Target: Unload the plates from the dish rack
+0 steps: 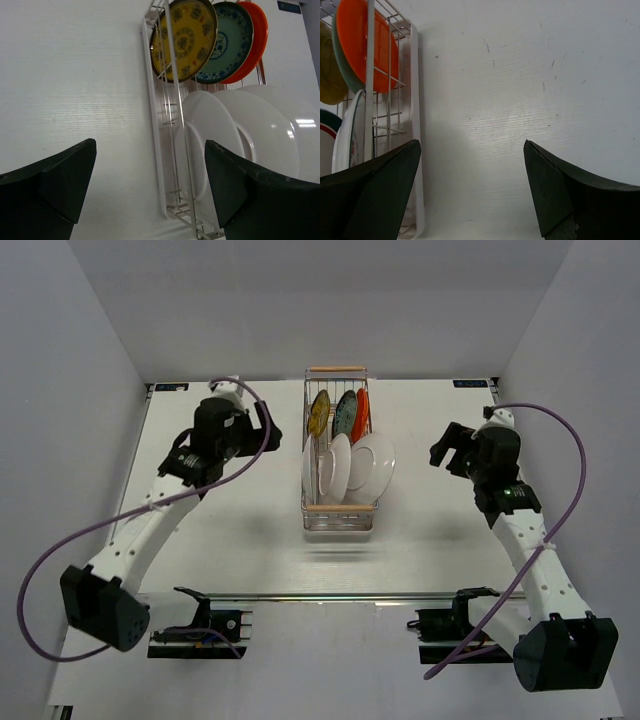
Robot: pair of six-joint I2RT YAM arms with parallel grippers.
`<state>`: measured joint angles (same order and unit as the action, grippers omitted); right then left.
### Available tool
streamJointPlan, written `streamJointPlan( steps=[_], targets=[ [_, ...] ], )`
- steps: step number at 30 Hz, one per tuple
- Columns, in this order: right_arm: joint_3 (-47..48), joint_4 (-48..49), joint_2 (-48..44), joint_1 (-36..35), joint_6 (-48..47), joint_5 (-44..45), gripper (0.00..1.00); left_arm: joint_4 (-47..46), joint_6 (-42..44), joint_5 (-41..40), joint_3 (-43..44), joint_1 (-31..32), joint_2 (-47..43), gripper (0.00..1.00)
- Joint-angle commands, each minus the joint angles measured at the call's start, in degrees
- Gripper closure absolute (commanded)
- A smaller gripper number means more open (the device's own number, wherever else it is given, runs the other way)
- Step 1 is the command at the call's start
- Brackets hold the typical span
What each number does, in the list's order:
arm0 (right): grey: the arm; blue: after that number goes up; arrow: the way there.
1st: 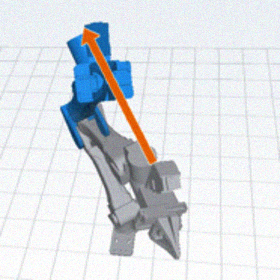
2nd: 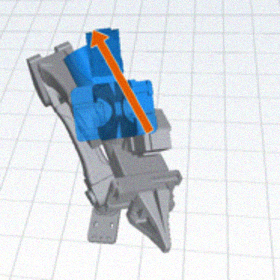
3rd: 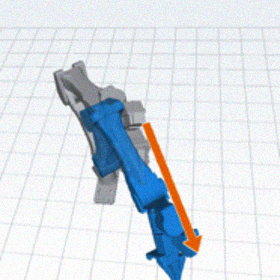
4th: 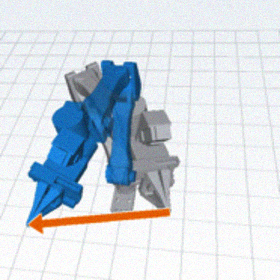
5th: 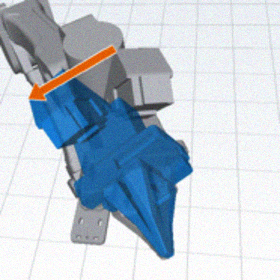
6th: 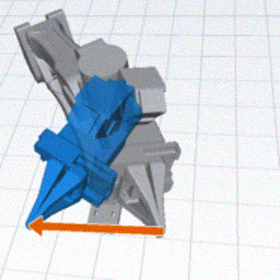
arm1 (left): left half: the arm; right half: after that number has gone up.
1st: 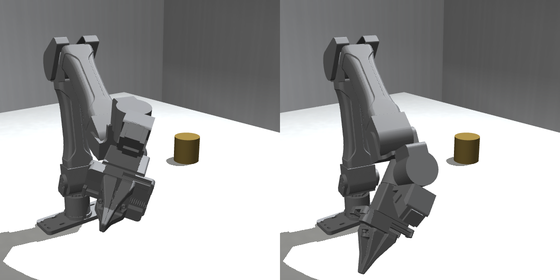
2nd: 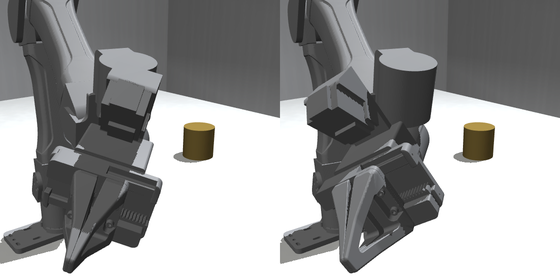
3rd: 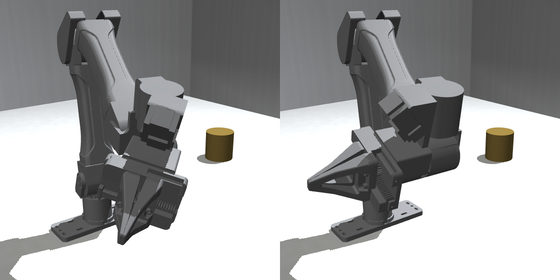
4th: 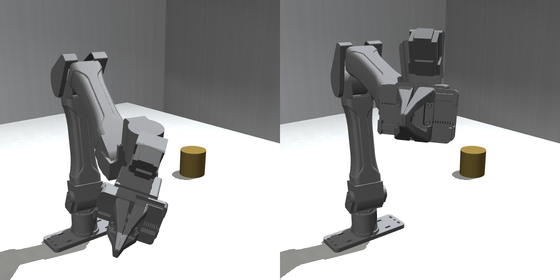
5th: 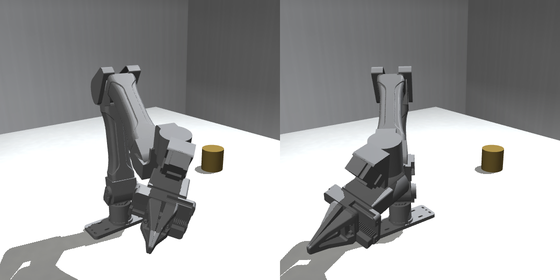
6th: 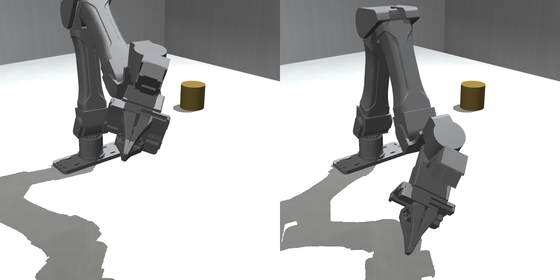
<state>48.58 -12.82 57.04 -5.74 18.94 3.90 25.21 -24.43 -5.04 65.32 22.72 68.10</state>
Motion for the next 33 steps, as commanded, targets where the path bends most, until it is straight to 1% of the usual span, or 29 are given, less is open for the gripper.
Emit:
streamJointPlan(
  steps=[1,6,12,15,18,19,22,23,24,27,31,33],
  targets=[
    [3.19,-2.38,0.62,0.02,-1.18,1.28,0.11,1.68,1.14,6.71,5.34,0.92,3.88,0.02],
    [3.98,-3.61,2.46,-0.06,-0.92,2.95,0.11,1.51,-0.18,8.99,7.45,2.33,7.22,0.02],
    [4.33,-4.84,4.13,-0.15,-0.92,3.04,0.11,3.44,-0.27,9.52,10.79,7.24,11.09,0.02],
    [4.51,-5.46,4.49,-0.15,-0.92,3.31,0.11,3.79,-0.19,7.94,11.76,9.35,11.62,0.02],
    [4.16,-5.20,4.75,-0.15,-0.83,2.87,0.11,5.45,-0.36,5.92,13.25,11.55,12.85,0.02],
    [4.16,-5.37,4.84,-0.15,-0.83,2.87,0.11,7.11,-0.45,2.44,14.47,12.25,14.42,0.02],
    [4.16,-5.64,5.02,0.02,-0.75,3.04,0.11,10.80,-1.67,-2.59,16.15,14.72,17.58,0.02],
    [4.16,-5.81,5.10,-0.06,-0.66,3.39,0.11,12.91,-2.20,-5.91,17.63,15.77,18.99,0.02],
    [4.16,-5.81,5.10,-0.15,-0.66,3.48,0.11,12.93,-2.64,-7.78,18.52,15.78,19.00,0.02],
    [4.07,-5.90,4.93,-0.15,-0.48,3.83,0.11,16.00,-4.14,-13.41,20.55,17.18,20.50,0.07],
    [3.81,-5.73,5.28,-0.06,-0.31,4.18,0.11,18.99,-4.93,-16.84,22.74,19.64,22.69,0.21],
    [3.81,-5.90,5.45,-0.15,-0.39,4.27,0.11,19.96,-5.46,-18.42,24.23,20.96,24.18,0.25]
  ],
)
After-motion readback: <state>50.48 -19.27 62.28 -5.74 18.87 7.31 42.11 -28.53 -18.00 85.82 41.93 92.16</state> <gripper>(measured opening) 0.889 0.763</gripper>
